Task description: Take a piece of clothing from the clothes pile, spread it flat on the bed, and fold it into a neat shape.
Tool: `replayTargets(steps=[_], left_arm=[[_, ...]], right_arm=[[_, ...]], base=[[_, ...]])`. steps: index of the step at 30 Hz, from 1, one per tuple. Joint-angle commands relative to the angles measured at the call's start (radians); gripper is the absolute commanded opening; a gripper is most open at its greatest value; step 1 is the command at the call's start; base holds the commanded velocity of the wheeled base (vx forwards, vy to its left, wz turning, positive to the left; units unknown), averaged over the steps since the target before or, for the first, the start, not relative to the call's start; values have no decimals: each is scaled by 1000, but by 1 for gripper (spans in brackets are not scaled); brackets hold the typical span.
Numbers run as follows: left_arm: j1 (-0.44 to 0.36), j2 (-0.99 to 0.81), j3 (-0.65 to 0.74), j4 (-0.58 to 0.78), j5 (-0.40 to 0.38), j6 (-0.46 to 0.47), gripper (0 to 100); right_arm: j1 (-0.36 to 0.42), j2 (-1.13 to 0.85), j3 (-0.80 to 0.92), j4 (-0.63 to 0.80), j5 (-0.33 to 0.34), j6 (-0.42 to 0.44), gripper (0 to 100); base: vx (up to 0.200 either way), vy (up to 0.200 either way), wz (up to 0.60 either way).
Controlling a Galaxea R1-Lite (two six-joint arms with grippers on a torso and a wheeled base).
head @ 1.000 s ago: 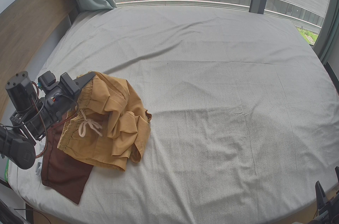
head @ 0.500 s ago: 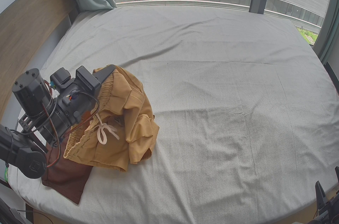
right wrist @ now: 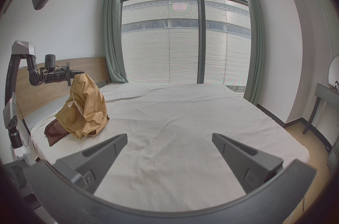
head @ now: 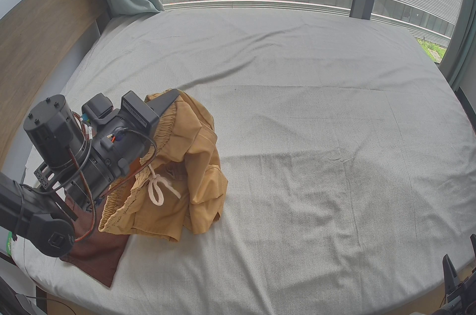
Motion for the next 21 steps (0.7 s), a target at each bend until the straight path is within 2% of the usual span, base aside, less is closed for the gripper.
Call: replayTargets(steps=[1,8,21], left_arm=[[-31,10,-1,2,2,-1,0],[-108,64,-42,-2,57,-7,0],[-243,168,-126,-23,54,-35,0]], right_arm=[[1,-9,18,-1,0,-1,100],[1,-9,16,-1,0,-1,100],[2,-9,16,1,0,1,100]], base=[[0,0,0],[0,0,0],[0,0,0]])
